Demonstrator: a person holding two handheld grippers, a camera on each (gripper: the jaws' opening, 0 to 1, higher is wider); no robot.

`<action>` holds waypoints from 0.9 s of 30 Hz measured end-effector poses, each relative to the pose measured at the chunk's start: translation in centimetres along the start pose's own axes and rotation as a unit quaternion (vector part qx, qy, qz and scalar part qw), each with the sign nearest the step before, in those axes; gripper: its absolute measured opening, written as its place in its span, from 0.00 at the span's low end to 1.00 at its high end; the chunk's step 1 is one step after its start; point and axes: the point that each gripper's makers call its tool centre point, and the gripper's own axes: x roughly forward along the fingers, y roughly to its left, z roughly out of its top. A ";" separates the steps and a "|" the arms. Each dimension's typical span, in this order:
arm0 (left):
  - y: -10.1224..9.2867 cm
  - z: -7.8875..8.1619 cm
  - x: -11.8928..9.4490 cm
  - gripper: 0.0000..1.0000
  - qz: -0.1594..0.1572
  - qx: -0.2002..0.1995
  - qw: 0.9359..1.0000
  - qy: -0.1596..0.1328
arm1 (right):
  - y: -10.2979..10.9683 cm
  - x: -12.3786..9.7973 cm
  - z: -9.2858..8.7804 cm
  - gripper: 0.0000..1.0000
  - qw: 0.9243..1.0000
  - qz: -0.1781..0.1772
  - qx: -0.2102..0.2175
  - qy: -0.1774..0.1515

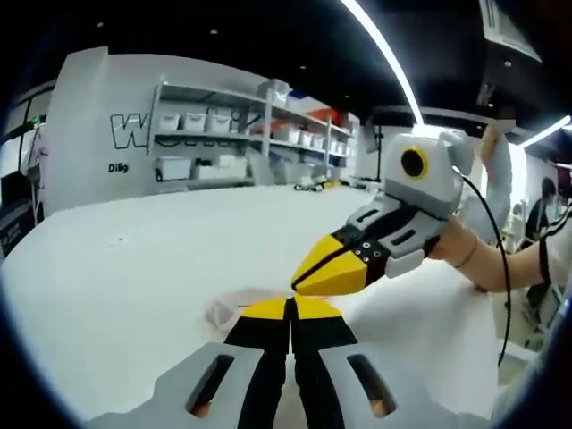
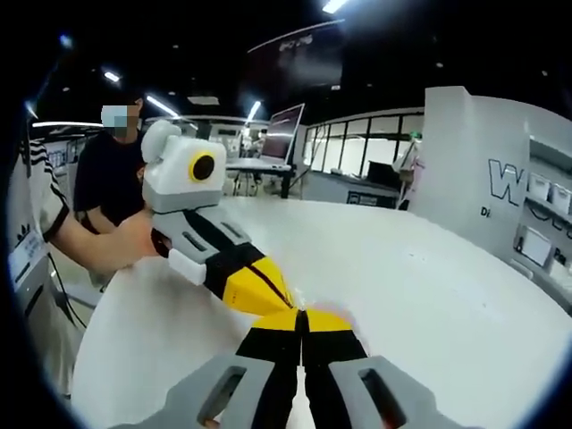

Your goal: Open the resealable bag by pulling the two sides of the seal apart until the entire bag opening is separated and visibly accessible.

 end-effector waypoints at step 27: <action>-0.4 -0.5 0.1 0.00 0.008 0.066 0.998 0.019 | 1.1 0.0 -0.8 0.00 0.999 0.024 -0.042 0.021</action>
